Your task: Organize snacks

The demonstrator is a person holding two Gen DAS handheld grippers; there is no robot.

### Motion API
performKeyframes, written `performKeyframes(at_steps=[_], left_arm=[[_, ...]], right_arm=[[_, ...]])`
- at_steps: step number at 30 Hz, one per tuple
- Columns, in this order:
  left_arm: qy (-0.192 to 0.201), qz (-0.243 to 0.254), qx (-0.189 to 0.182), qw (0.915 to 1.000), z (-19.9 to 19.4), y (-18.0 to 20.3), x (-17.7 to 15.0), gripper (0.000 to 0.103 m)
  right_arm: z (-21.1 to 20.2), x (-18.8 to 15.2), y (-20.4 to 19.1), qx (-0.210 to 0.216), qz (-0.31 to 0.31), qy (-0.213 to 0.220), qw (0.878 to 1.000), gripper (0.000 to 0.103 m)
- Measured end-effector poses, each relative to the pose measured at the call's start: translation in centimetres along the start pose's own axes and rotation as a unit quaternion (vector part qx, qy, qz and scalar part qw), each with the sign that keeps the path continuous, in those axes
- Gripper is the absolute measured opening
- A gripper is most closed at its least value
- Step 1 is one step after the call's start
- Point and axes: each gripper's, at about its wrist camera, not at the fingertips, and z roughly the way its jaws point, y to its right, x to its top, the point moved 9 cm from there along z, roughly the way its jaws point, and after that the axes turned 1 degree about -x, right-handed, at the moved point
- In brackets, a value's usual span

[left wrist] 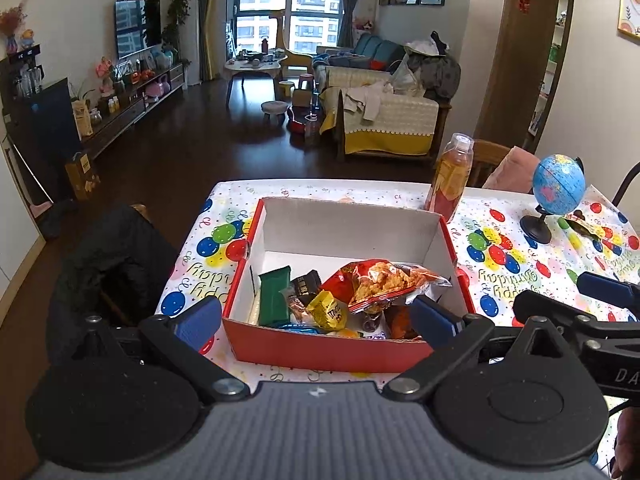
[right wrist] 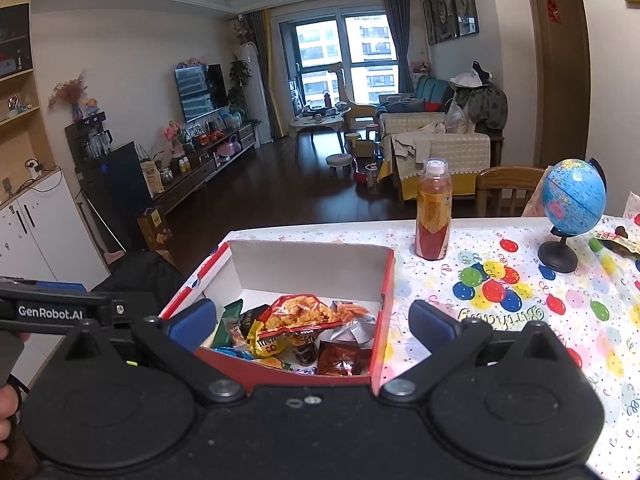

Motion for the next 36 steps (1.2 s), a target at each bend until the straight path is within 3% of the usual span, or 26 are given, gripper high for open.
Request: performKeyframes(at_steps=[36], left_arm=[[0.003,0.006,-0.030,0.9995,-1.7,2.1,-0.8,0.102]], right_arm=[[-0.7,-0.7,1.3,-0.019,0.025,-0.008,0.999,0.103]])
